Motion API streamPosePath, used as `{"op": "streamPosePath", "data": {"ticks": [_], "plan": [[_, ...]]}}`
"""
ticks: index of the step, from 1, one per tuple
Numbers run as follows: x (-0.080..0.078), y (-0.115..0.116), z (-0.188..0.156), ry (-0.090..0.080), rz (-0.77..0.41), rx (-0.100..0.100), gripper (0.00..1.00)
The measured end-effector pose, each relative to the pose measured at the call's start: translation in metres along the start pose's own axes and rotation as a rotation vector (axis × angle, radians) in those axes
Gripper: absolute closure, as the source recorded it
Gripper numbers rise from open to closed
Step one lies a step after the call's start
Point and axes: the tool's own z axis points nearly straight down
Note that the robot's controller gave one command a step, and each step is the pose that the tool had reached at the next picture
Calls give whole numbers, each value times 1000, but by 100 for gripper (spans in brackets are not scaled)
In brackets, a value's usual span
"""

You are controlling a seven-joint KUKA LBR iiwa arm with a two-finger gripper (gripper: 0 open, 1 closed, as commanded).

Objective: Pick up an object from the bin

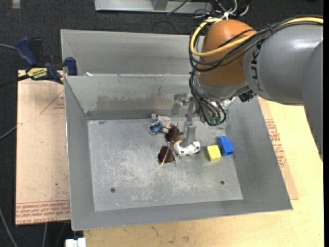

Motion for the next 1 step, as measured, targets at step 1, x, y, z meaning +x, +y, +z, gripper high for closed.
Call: {"op": "streamPosePath", "data": {"ticks": [1], "plan": [[-1, 0, -5, -7, 0, 0, 0]]}}
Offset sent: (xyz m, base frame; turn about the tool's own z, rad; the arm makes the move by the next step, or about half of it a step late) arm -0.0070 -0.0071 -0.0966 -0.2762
